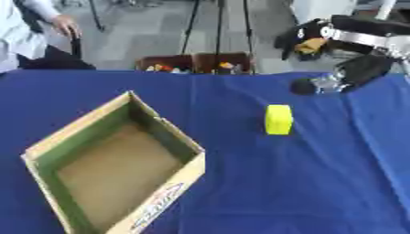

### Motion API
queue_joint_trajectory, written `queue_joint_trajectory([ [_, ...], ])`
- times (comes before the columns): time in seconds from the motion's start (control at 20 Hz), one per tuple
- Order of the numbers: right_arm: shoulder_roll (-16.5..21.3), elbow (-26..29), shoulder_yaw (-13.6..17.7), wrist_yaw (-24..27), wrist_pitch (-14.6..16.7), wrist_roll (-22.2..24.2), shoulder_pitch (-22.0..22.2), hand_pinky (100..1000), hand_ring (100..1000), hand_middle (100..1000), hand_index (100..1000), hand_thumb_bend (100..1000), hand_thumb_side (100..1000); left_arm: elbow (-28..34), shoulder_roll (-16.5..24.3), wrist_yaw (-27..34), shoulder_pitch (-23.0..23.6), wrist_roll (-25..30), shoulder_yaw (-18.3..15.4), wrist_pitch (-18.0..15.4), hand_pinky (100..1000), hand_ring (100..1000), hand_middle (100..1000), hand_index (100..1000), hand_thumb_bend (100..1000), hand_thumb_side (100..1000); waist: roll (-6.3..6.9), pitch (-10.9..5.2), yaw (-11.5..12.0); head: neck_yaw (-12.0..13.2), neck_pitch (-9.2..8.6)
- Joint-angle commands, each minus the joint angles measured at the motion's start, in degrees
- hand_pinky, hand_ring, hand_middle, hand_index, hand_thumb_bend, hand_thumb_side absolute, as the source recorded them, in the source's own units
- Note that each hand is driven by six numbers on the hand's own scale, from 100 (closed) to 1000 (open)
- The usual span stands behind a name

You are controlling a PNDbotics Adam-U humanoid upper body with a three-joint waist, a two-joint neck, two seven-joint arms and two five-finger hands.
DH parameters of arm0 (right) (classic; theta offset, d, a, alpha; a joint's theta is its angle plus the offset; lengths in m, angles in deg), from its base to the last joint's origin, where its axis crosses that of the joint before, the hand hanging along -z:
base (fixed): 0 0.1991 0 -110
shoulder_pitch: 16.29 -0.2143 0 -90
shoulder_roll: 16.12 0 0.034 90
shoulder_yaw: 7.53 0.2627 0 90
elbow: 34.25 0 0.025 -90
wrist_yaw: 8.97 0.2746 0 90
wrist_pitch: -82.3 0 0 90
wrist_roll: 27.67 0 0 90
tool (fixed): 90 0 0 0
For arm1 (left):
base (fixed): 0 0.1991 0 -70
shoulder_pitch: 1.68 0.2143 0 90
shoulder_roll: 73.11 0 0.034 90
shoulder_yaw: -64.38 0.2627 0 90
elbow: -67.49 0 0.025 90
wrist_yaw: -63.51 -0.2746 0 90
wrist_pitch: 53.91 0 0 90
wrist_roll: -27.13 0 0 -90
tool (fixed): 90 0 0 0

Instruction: Pick up objects on the table and place them in the box.

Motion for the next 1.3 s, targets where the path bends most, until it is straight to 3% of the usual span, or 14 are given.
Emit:
queue_joint_trajectory([
  [0.05, 2.7, 1.5, 0.7, -2.2, 4.4, 4.3, -0.6, 883, 956, 763, 913, 625, 580, 1.0, 1.0, -0.2, -0.3, -0.1, -0.3, -0.1, 719, 676, 853, 947, 100, 998, 0.25, -0.84, 0.1, 0.0, -0.46],
  [0.45, 1.7, 0.3, 0.2, -7.9, 6.9, 3.6, -1.1, 881, 954, 831, 916, 630, 587, 1.0, 1.0, -0.1, -0.4, -0.2, -0.3, 0.0, 718, 676, 852, 947, 100, 998, 0.16, -0.83, 0.3, -0.1, -0.46],
  [0.75, 0.7, -2.2, -1.0, -12.0, 8.1, 3.1, -2.5, 875, 951, 919, 918, 630, 569, 1.0, 1.0, -0.1, -0.4, -0.1, -0.2, 0.0, 717, 677, 852, 947, 100, 997, 0.21, -0.77, 0.5, -0.4, -0.51],
  [1.3, -1.4, -7.5, -2.7, -18.0, 9.9, 3.0, -5.5, 862, 944, 1000, 923, 612, 555, 1.0, 1.0, -0.2, -0.5, -0.1, -0.1, 0.1, 716, 677, 852, 947, 100, 997, 0.14, -0.71, 0.4, -0.8, -0.61],
])
